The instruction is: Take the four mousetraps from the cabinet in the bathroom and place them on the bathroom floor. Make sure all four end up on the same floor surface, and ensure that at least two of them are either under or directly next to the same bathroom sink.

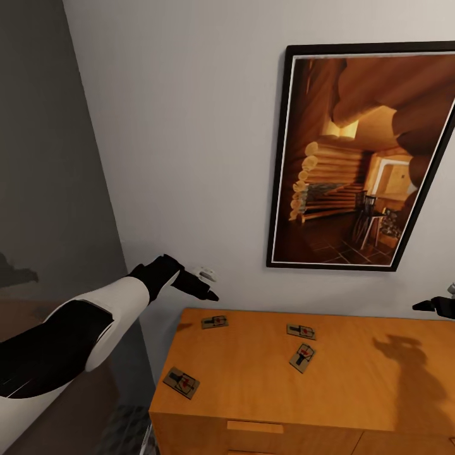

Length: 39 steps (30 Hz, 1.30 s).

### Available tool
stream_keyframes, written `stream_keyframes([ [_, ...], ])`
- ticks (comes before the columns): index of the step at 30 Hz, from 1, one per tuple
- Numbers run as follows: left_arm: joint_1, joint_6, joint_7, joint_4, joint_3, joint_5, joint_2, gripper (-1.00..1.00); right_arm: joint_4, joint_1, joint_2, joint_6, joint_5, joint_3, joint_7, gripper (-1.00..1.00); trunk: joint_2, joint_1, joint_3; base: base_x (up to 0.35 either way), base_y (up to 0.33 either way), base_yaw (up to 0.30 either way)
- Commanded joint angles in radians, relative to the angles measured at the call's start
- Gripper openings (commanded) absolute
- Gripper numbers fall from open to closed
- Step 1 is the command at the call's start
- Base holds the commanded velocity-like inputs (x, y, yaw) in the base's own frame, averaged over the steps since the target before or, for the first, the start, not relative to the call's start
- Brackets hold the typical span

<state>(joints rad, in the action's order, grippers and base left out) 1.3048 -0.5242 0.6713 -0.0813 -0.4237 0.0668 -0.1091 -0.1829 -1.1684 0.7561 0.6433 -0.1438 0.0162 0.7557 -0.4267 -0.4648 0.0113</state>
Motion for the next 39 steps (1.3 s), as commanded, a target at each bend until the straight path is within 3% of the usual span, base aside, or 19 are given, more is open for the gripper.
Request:
stream_keyframes([
  [1,0.000,-0.006,0.004,-0.002,0.005,0.007,0.000,1.00,-0.001,0.000,0.000,0.003,-0.010,0.002,0.007,1.00,-0.001,-0.001,0.001,0.000,0.000,0.000],
  [17,0.000,-0.001,0.004,-0.002,0.004,-0.004,0.002,1.00,-0.001,0.000,0.000,0.003,-0.010,0.002,0.007,1.00,-0.001,-0.001,0.001,0.000,0.000,0.000],
  [34,0.001,0.001,0.004,-0.002,0.004,-0.005,0.001,1.00,-0.001,0.000,0.001,0.002,-0.010,0.002,0.007,1.00,-0.120,-0.066,0.054,0.000,0.000,0.000],
  [39,0.000,0.001,0.004,-0.002,0.004,-0.005,0.001,1.00,-0.001,0.000,0.001,0.002,-0.010,0.002,0.007,1.00,-0.120,-0.066,0.054,0.000,0.000,0.000],
])
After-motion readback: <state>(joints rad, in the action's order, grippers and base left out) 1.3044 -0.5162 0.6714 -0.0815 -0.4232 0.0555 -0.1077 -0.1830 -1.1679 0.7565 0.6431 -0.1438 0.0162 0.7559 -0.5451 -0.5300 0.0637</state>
